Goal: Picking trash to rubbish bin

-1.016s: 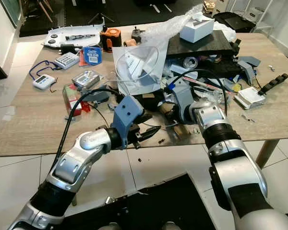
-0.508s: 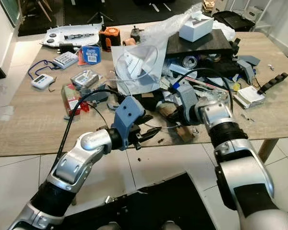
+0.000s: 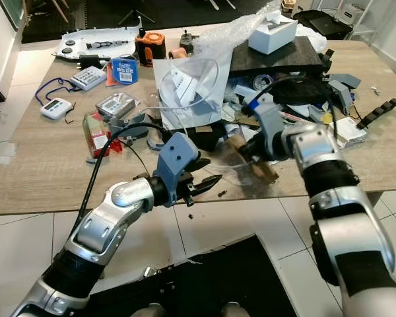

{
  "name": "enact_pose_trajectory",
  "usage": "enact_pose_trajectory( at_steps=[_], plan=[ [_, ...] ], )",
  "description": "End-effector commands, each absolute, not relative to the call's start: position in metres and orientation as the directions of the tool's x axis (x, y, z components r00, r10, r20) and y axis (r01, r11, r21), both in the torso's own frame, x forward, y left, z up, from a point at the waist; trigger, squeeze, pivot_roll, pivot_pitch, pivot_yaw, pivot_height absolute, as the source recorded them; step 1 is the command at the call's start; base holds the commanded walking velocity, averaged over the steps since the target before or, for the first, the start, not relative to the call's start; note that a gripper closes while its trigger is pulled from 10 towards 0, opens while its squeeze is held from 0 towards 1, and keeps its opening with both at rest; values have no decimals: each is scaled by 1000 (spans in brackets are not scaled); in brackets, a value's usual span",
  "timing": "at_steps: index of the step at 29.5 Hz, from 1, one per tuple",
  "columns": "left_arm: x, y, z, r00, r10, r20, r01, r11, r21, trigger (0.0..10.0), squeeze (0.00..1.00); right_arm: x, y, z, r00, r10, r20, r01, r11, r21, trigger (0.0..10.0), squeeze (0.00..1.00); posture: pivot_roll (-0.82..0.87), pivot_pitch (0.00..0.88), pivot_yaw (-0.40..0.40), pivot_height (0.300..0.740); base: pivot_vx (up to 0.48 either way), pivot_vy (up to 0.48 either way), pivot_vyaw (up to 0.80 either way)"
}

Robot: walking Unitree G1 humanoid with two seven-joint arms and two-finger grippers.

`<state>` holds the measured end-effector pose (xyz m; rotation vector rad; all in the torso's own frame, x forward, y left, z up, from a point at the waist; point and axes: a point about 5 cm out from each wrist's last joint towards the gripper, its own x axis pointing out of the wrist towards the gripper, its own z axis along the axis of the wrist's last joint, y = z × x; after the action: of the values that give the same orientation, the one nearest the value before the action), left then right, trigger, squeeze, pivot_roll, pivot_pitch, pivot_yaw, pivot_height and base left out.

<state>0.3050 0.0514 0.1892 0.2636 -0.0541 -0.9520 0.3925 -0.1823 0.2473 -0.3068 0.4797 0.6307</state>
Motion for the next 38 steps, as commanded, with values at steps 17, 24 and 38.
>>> enact_pose_trajectory(
  at_steps=[17,24,38],
  plan=[
    [313,50,198,635,-773,-1,751,616,238,10000,0,403,-186,339,903,420,95,-387,887,-251,0,0,47,198,-31,740,0,0,0],
    [308,46,196,587,-810,-11,789,569,233,10000,0,392,-191,374,869,338,362,-211,914,-346,0,0,41,185,-13,740,0,0,0],
    [305,36,195,560,-829,-9,807,543,231,10000,0,384,-260,380,798,-285,531,57,913,405,0,0,41,172,-2,740,0,0,0]
  ],
)
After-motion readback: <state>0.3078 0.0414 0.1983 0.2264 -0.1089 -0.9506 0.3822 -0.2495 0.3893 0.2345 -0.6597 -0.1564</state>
